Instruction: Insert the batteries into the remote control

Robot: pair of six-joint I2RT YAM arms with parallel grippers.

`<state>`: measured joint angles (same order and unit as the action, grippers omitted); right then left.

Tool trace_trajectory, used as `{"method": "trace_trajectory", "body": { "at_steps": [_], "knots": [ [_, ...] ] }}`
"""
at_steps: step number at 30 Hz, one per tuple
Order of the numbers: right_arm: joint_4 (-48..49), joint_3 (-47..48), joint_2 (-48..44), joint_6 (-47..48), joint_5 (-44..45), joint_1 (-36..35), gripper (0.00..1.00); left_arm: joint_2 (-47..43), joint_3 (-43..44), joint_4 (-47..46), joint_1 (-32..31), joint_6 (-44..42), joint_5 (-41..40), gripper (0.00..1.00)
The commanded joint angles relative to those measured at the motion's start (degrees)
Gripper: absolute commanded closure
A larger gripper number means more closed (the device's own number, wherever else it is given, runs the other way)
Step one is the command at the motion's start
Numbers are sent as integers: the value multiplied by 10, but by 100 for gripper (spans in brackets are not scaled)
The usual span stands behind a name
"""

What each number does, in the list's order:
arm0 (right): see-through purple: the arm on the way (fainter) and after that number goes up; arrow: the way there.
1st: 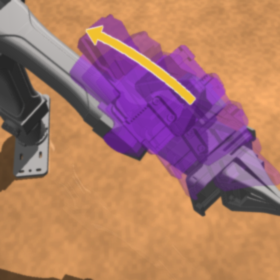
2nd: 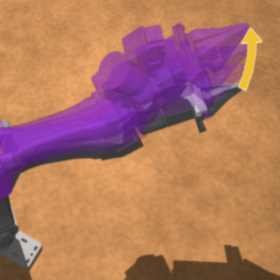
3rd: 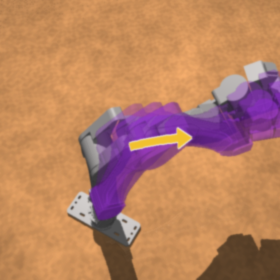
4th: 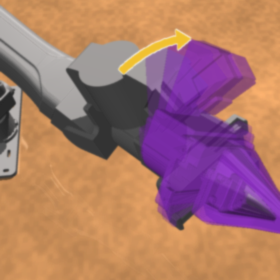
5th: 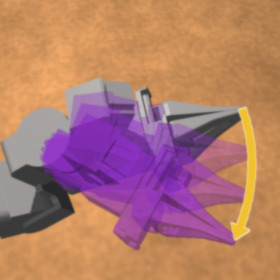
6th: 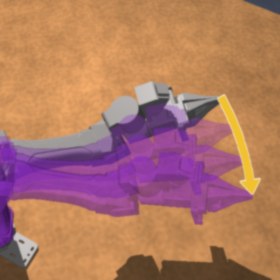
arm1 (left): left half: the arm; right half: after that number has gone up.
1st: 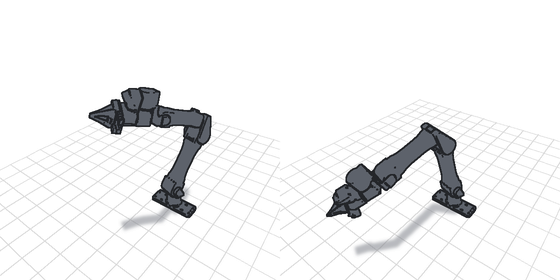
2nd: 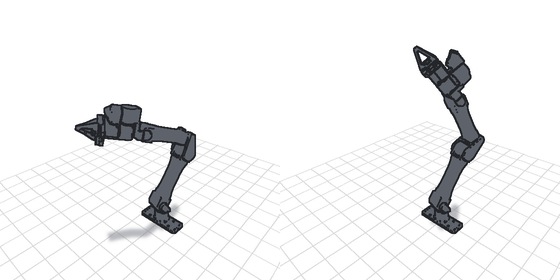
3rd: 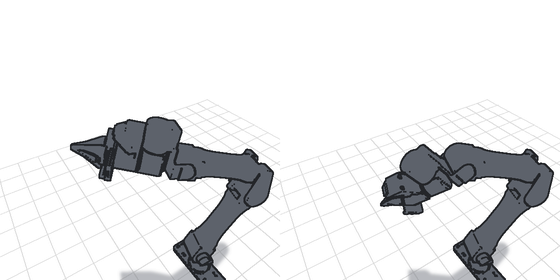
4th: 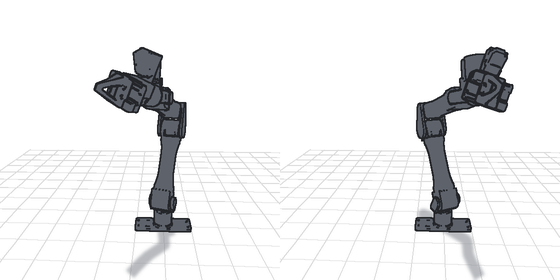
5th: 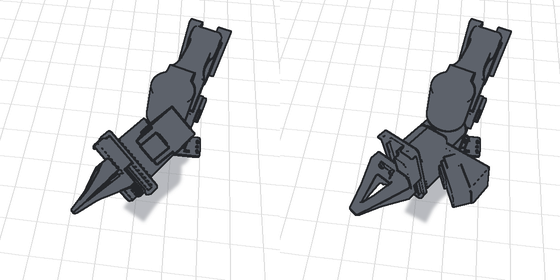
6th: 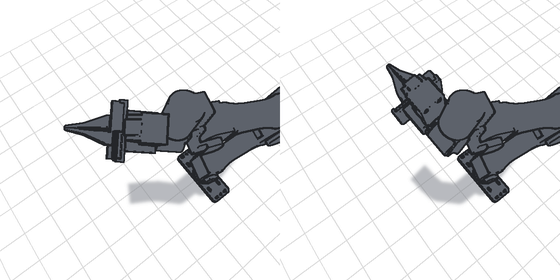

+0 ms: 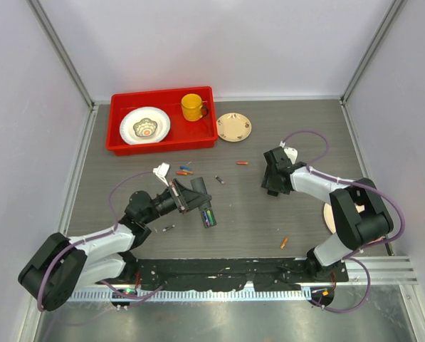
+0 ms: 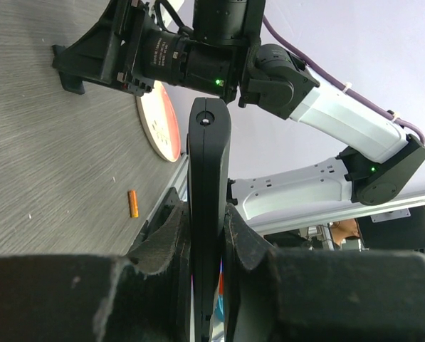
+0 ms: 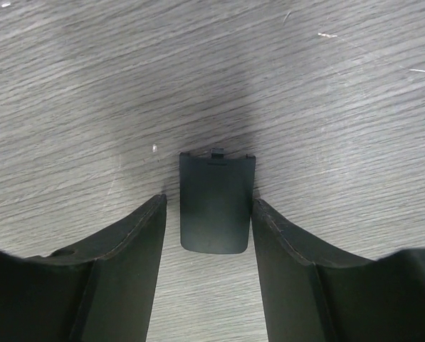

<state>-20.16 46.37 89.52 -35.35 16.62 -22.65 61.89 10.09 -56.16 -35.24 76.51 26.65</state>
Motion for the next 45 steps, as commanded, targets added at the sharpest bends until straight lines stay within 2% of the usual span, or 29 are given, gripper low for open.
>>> {"method": "trace_trajectory", "body": {
  "at_steps": [1,8,18,21,22,27,32,38,42,45],
  "knots": [
    [-37,-33,33,15,-34,4,42,9,20,-52,0,8,12,100],
    [-62,-28,32,30,-19,3,43,24,20,-68,0,14,12,100],
    [-77,-30,43,34,-22,3,55,49,20,-108,0,29,23,100],
    [-77,-35,44,34,-26,2,62,51,20,-111,0,29,27,100],
    [-78,-37,41,34,-28,2,67,51,21,-111,0,29,25,100],
    [-90,-30,-13,28,-41,0,80,53,24,-110,0,30,19,100],
    [-184,42,-92,49,-54,-21,89,58,36,-102,0,24,-8,100],
    [-299,139,-140,81,-79,-67,98,74,41,-105,-1,16,-70,100],
    [-371,211,-145,102,-96,-130,99,96,54,-105,-2,13,-108,100],
    [-405,257,-146,114,-92,-185,99,127,72,-113,-3,16,-107,100]
  ]
}}
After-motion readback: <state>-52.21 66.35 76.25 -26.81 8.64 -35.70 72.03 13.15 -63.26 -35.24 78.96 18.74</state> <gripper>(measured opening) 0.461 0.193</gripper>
